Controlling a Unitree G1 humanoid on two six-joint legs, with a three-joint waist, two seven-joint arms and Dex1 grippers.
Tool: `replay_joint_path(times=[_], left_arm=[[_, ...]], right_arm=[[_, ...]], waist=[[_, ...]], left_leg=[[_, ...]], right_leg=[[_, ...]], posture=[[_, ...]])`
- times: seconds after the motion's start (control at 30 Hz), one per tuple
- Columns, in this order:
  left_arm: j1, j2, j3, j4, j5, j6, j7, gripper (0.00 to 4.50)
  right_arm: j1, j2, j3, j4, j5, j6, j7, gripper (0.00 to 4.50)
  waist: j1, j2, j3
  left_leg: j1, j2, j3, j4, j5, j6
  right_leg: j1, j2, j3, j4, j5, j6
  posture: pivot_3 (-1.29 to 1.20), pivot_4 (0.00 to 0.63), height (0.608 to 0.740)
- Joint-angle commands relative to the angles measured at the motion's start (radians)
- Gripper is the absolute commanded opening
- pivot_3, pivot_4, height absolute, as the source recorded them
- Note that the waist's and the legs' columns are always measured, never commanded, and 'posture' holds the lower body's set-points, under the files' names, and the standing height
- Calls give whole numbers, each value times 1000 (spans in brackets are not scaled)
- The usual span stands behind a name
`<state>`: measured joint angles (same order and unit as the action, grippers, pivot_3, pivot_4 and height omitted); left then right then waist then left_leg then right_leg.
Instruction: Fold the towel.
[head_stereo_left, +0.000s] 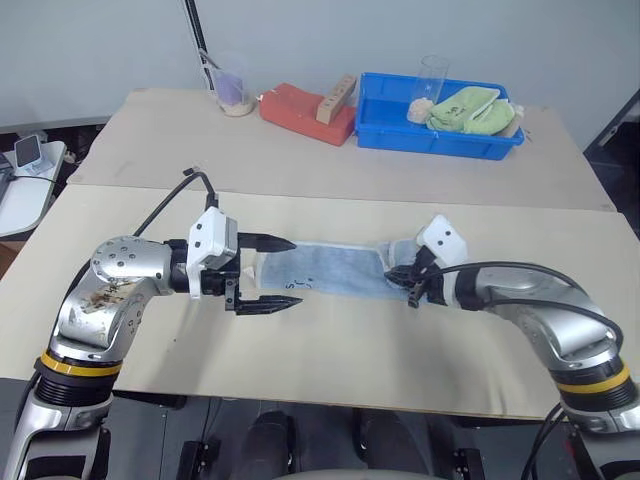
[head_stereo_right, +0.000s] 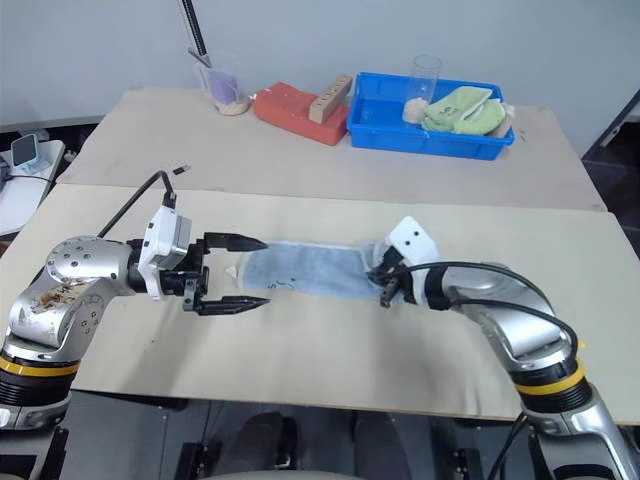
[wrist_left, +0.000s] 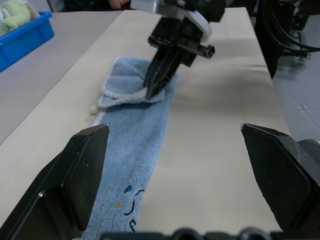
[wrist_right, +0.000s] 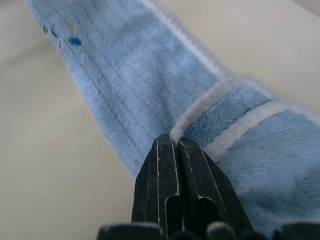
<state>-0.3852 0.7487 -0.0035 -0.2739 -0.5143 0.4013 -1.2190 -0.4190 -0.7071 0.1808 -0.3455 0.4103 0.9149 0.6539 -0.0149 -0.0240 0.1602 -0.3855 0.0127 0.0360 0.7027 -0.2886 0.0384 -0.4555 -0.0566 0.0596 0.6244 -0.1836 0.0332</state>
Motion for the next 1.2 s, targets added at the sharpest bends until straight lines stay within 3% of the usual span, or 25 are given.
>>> replay_joint_path(times=[0.03, 0.07, 0.5, 0.63, 0.8, 0.97, 1.2], left_arm=[[5, 8, 25, -44, -13, 11, 35, 4500], [7, 7, 26, -44, -11, 12, 41, 4500], [66, -22, 70, -38, -6, 56, 211, 4500], [135, -63, 127, -98, -42, 138, 343, 4500], [292, -325, 279, -266, -169, 334, 770, 4500], [405, -535, 347, -406, -334, 526, 1119, 4500], [435, -724, 336, -426, -435, 651, 1452, 4500]], right_arm=[[-24, 25, 0, -17, -10, -5, -2, 18], [-24, 33, -1, -15, -12, -6, -6, 18], [-66, 64, 2, -24, -22, -40, 24, 4468], [-93, 54, -3, -16, -37, -87, 54, 4468], [-139, 0, -2, -3, -33, -199, 198, 4468], [-194, -20, 12, 63, -51, -268, 286, 4468], [-241, -59, 28, 121, -53, -331, 433, 4468]], waist=[[0, 0, 0], [0, 0, 0], [0, 0, 0], [-3, 0, 0], [0, 0, 0], [2, -1, 0], [3, -1, 0]], left_leg=[[0, 0, 0, 0, 0, 0], [0, 0, 0, 0, 0, 0], [0, 0, 0, 0, 0, 0], [1, 0, -3, 0, 0, 0], [1, 1, -7, 0, 0, 0], [1, 0, -8, 0, 0, 0], [3, -1, -8, 0, 0, 0]], right_leg=[[0, 0, 0, 0, 0, 0], [0, 0, 0, 0, 0, 0], [0, 0, 0, 0, 0, 0], [0, 0, 0, 1, 0, 0], [0, -2, -1, 1, 1, 0], [1, -2, -1, 2, 1, 0], [2, -2, -1, 2, 1, 0]], posture=[[0, 150, 714], [0, 150, 714], [0, 150, 714], [0, 150, 714], [0, 150, 714], [0, 150, 714], [0, 150, 714]])
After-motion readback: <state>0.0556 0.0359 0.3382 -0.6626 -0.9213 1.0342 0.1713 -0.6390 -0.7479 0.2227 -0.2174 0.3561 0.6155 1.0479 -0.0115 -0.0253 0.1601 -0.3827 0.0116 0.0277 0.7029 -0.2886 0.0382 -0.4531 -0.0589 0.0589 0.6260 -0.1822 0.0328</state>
